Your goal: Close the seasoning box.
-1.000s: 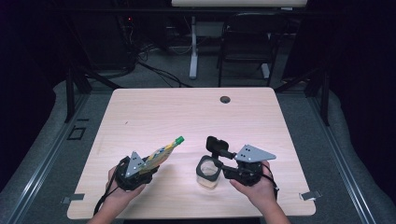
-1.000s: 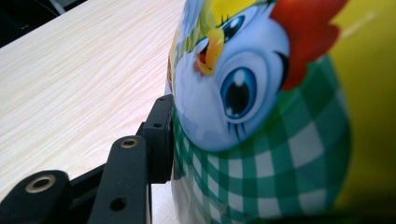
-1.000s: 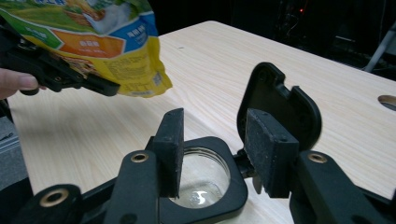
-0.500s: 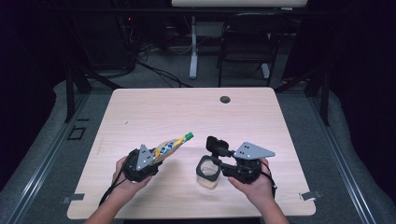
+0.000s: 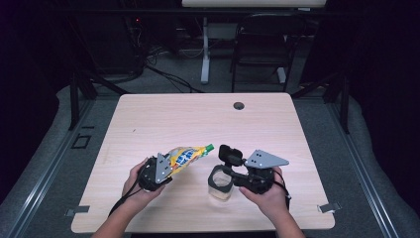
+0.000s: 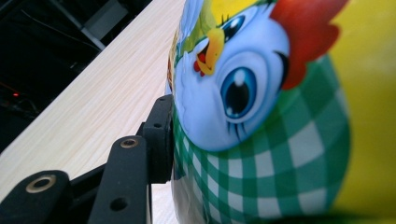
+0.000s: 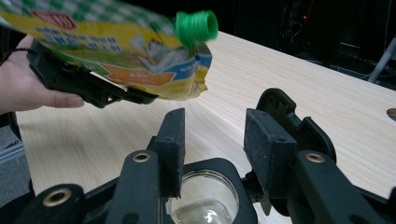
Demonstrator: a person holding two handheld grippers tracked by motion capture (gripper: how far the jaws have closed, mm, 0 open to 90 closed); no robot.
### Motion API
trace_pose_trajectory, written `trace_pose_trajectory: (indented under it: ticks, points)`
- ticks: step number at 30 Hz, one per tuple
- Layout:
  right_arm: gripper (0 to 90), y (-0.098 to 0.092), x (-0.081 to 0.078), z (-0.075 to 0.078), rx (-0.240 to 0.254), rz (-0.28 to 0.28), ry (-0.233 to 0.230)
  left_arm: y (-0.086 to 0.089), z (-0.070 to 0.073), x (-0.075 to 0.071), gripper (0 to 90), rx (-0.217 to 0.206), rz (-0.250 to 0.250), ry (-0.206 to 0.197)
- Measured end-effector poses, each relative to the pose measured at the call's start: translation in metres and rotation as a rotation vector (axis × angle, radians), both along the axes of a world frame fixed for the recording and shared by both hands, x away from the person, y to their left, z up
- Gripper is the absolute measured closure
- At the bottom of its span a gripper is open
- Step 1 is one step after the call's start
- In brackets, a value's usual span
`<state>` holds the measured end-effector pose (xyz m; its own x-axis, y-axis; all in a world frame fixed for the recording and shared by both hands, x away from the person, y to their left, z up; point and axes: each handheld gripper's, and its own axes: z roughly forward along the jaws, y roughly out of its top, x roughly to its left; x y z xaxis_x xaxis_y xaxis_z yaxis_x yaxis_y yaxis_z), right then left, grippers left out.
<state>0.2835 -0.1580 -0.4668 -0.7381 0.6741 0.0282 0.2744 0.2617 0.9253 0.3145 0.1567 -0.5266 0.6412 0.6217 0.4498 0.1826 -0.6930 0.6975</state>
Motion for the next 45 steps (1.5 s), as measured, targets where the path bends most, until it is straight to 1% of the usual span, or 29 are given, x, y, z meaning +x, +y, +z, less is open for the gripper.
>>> trace_pose_trajectory:
  ticks: [2, 3, 6, 7, 9, 10, 11, 13, 14, 15, 17, 21, 23, 25, 26, 27, 29, 34, 35, 36, 38, 40, 45]
  points:
    - [58.9, 0.000, -0.001, -0.002, 0.015, -0.004, 0.002, 0.000, -0.004, -0.002, 55.6, 0.004, 0.001, 0.001]
    - [58.9, 0.000, -0.001, -0.002, 0.015, -0.004, 0.002, 0.000, -0.004, -0.002, 55.6, 0.004, 0.001, 0.001]
    - [58.9, 0.001, -0.002, -0.007, 0.014, 0.001, 0.008, -0.001, -0.007, -0.006, 55.6, 0.032, -0.010, -0.010]
    - [58.9, 0.002, -0.002, -0.008, 0.012, 0.002, 0.008, -0.001, -0.007, -0.007, 55.6, 0.046, -0.013, -0.019]
    - [58.9, 0.002, -0.003, -0.010, 0.004, 0.002, 0.007, -0.002, -0.008, -0.010, 55.6, 0.056, -0.014, -0.032]
    - [59.0, 0.003, -0.004, -0.010, 0.001, 0.003, 0.007, -0.002, -0.008, -0.010, 55.6, 0.065, -0.018, -0.034]
    - [58.9, 0.003, -0.004, -0.011, 0.001, 0.003, 0.008, -0.002, -0.008, -0.010, 55.6, 0.065, -0.018, -0.034]
    - [58.9, 0.003, -0.005, -0.013, -0.008, 0.006, 0.007, -0.003, -0.008, -0.012, 55.6, 0.082, -0.024, -0.045]
    - [58.9, 0.004, -0.005, -0.013, -0.003, 0.003, 0.007, -0.004, -0.009, -0.013, 55.6, 0.086, -0.021, -0.048]
    - [59.0, 0.003, -0.005, -0.014, -0.008, 0.004, 0.008, -0.004, -0.009, -0.013, 55.6, 0.086, -0.021, -0.048]
    - [58.9, 0.003, -0.006, -0.014, -0.008, 0.003, 0.010, -0.003, -0.010, -0.014, 55.6, 0.099, -0.023, -0.050]
    - [59.0, 0.003, -0.007, -0.015, -0.007, 0.002, 0.009, -0.003, -0.010, -0.015, 55.6, 0.103, -0.022, -0.051]
    - [58.9, 0.004, -0.007, -0.017, -0.006, 0.003, 0.007, -0.003, -0.011, -0.016, 55.6, 0.119, -0.020, -0.064]
    - [58.9, 0.004, -0.008, -0.017, -0.014, 0.004, 0.003, -0.003, -0.011, -0.018, 55.6, 0.134, -0.017, -0.081]
    - [58.9, 0.004, -0.008, -0.017, -0.014, 0.004, 0.003, -0.003, -0.011, -0.018, 55.6, 0.134, -0.017, -0.081]
    - [58.9, 0.004, -0.008, -0.017, -0.021, 0.006, 0.003, -0.004, -0.010, -0.019, 55.6, 0.150, -0.017, -0.087]
    - [58.9, 0.005, -0.009, -0.018, -0.017, 0.004, 0.000, -0.004, -0.010, -0.019, 55.6, 0.162, -0.019, -0.099]
    - [58.8, 0.006, -0.010, -0.018, -0.038, 0.006, -0.009, -0.004, -0.010, -0.020, 55.6, 0.178, -0.012, -0.110]
    - [58.6, 0.006, -0.011, -0.018, -0.040, 0.007, -0.008, -0.004, -0.010, -0.021, 55.6, 0.181, -0.007, -0.122]
    - [58.5, 0.006, -0.011, -0.019, -0.034, 0.007, -0.007, -0.005, -0.009, -0.021, 55.6, 0.196, -0.003, -0.126]
    - [58.4, 0.007, -0.011, -0.018, -0.047, 0.007, -0.008, -0.004, -0.009, -0.021, 55.6, 0.203, -0.003, -0.132]
    - [58.3, 0.007, -0.011, -0.019, -0.053, 0.008, -0.012, -0.004, -0.008, -0.022, 55.6, 0.220, -0.002, -0.149]
    - [58.1, 0.008, -0.012, -0.019, -0.059, 0.010, -0.012, -0.005, -0.008, -0.023, 55.6, 0.238, -0.004, -0.167]
